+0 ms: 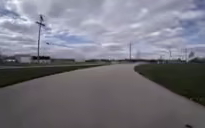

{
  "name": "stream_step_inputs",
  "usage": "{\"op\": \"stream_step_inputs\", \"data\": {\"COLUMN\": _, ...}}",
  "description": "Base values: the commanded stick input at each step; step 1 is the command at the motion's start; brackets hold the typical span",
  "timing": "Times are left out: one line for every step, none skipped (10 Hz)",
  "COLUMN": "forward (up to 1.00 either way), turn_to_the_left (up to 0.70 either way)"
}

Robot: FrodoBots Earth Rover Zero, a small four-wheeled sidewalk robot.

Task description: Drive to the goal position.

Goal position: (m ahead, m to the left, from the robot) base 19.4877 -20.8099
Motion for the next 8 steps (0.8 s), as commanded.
{"op": "stream_step_inputs", "data": {"forward": 1.0, "turn_to_the_left": 0.0}}
{"op": "stream_step_inputs", "data": {"forward": 1.0, "turn_to_the_left": 0.0}}
{"op": "stream_step_inputs", "data": {"forward": 1.0, "turn_to_the_left": 0.0}}
{"op": "stream_step_inputs", "data": {"forward": 1.0, "turn_to_the_left": 0.0}}
{"op": "stream_step_inputs", "data": {"forward": 1.0, "turn_to_the_left": -0.02}}
{"op": "stream_step_inputs", "data": {"forward": 1.0, "turn_to_the_left": -0.21}}
{"op": "stream_step_inputs", "data": {"forward": 1.0, "turn_to_the_left": -0.37}}
{"op": "stream_step_inputs", "data": {"forward": 1.0, "turn_to_the_left": -0.33}}
